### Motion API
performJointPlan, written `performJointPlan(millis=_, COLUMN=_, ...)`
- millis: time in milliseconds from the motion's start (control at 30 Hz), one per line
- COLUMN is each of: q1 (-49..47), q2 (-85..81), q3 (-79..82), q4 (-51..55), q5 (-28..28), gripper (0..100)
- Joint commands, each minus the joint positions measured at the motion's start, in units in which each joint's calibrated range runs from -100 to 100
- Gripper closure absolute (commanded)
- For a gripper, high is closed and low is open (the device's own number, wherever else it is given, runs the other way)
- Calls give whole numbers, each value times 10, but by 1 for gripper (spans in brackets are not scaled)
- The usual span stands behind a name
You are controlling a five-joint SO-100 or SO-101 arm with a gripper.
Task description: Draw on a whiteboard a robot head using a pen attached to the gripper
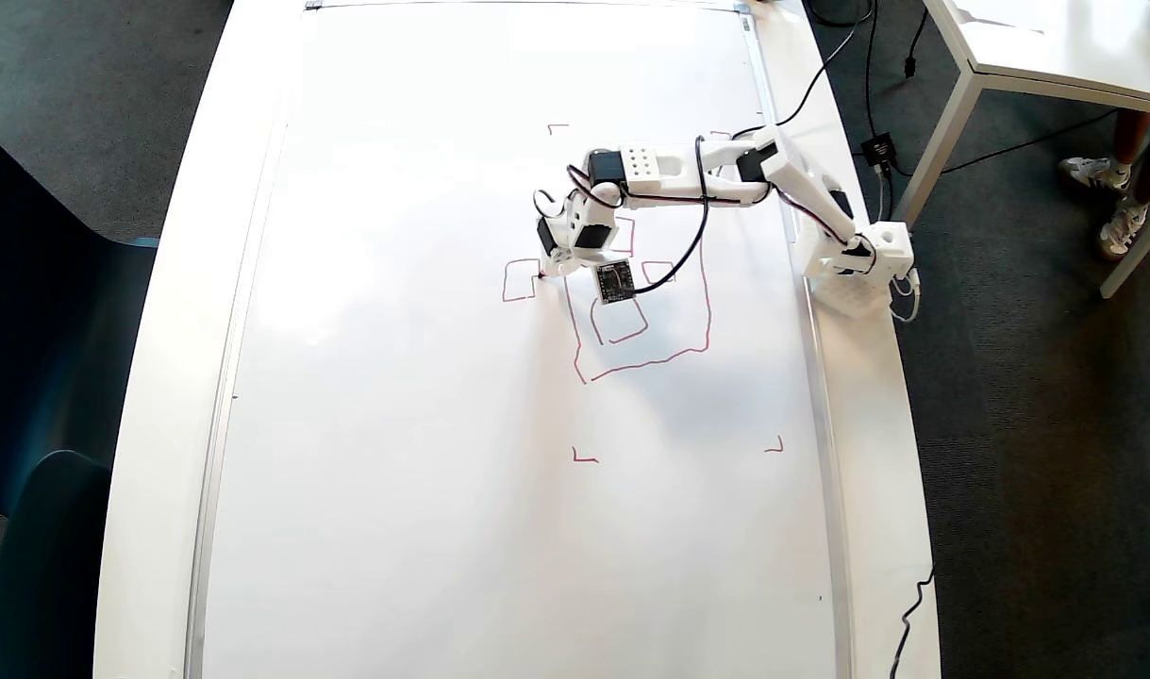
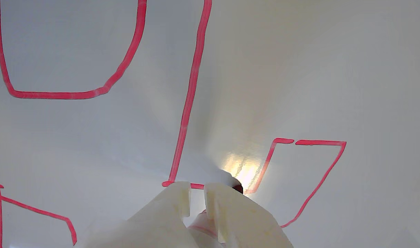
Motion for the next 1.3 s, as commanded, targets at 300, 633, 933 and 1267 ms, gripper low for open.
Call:
performJointPlan(millis=300, q1=14, q2=-151, q3=-29, q4=12, q5=-3, gripper=99)
performJointPlan(millis=633, q1=14, q2=-464, q3=323, q4=-32, q5=-2, gripper=99)
performJointPlan(millis=933, q1=16, q2=-772, q3=717, q4=-418, q5=-1, gripper=99)
performJointPlan(millis=1267, q1=35, q2=-1043, q3=1003, q4=-748, q5=2, gripper=99)
